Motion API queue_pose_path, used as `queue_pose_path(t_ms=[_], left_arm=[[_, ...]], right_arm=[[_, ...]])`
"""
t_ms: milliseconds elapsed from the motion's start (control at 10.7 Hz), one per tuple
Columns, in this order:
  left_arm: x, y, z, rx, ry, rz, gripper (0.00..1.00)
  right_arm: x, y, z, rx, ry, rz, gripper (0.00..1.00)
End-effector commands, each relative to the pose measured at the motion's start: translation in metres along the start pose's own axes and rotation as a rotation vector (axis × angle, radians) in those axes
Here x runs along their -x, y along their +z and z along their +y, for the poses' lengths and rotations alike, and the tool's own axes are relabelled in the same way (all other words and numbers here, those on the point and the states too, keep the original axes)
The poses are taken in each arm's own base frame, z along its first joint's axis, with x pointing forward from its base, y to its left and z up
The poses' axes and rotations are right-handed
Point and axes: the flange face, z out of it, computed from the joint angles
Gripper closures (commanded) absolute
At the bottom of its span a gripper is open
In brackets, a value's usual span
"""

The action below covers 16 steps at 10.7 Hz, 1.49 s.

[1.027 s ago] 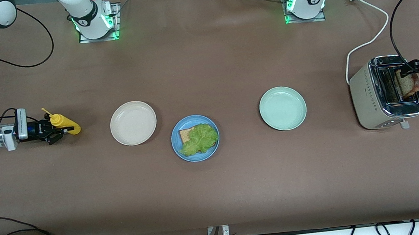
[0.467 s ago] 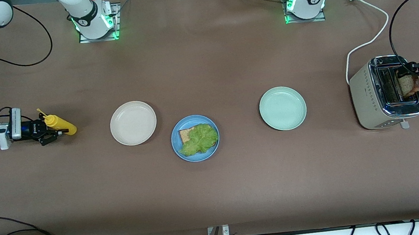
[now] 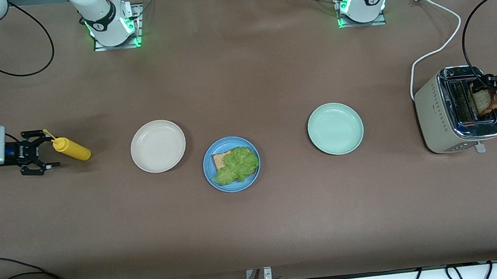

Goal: Make sandwich in blue plate with both arms
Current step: 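Set down the mustard bottle while the left gripper grasps toaster bread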

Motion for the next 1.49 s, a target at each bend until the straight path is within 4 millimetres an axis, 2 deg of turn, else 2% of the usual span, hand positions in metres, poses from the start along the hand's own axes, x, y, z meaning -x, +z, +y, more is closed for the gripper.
queue_pose_path(t_ms=[0,93,187,280,374,467,654,747,841,934,1121,1401], left_arm=[[0.002,0.001,0.001,0.022,0.023,0.003,0.52],[0.002,0.002,0.001,0.021,0.024,0.001,0.60],[0.002,0.002,0.002,0.023,0.025,-0.003,0.65],[0.003,0.001,0.002,0.025,0.025,-0.007,0.69],[0.002,0.000,0.003,0.024,0.026,-0.004,0.69],[0.003,-0.003,0.002,0.022,0.026,0.000,0.72],[0.002,-0.010,0.003,0.017,0.025,0.010,0.74],[0.002,-0.018,0.006,0.011,0.026,0.022,0.78],[0.003,-0.025,0.008,0.006,0.028,0.034,0.88],[0.004,-0.033,0.011,0.001,0.030,0.046,0.98],[0.005,-0.042,0.018,-0.001,0.040,0.048,1.00],[0.007,-0.063,0.031,-0.015,0.053,0.083,1.00]], right_arm=[[-0.030,-0.063,-0.024,-0.022,0.090,-0.129,0.00],[-0.040,-0.084,-0.031,-0.016,0.174,-0.187,0.00],[-0.045,-0.094,-0.029,-0.015,0.227,-0.272,0.00],[-0.062,-0.109,-0.027,0.011,0.265,-0.335,0.00],[-0.076,-0.112,-0.021,-0.005,0.315,-0.388,0.00],[-0.094,-0.123,-0.020,0.011,0.378,-0.455,0.00],[-0.143,-0.132,-0.003,0.041,0.486,-0.607,0.00],[-0.165,-0.132,0.004,0.062,0.563,-0.686,0.00],[-0.177,-0.127,0.012,0.092,0.648,-0.714,0.00],[-0.205,-0.121,0.022,0.132,0.698,-0.738,0.00],[-0.265,-0.100,0.040,0.231,0.871,-0.845,0.00],[-0.345,-0.068,0.052,0.414,1.058,-0.951,0.00]])
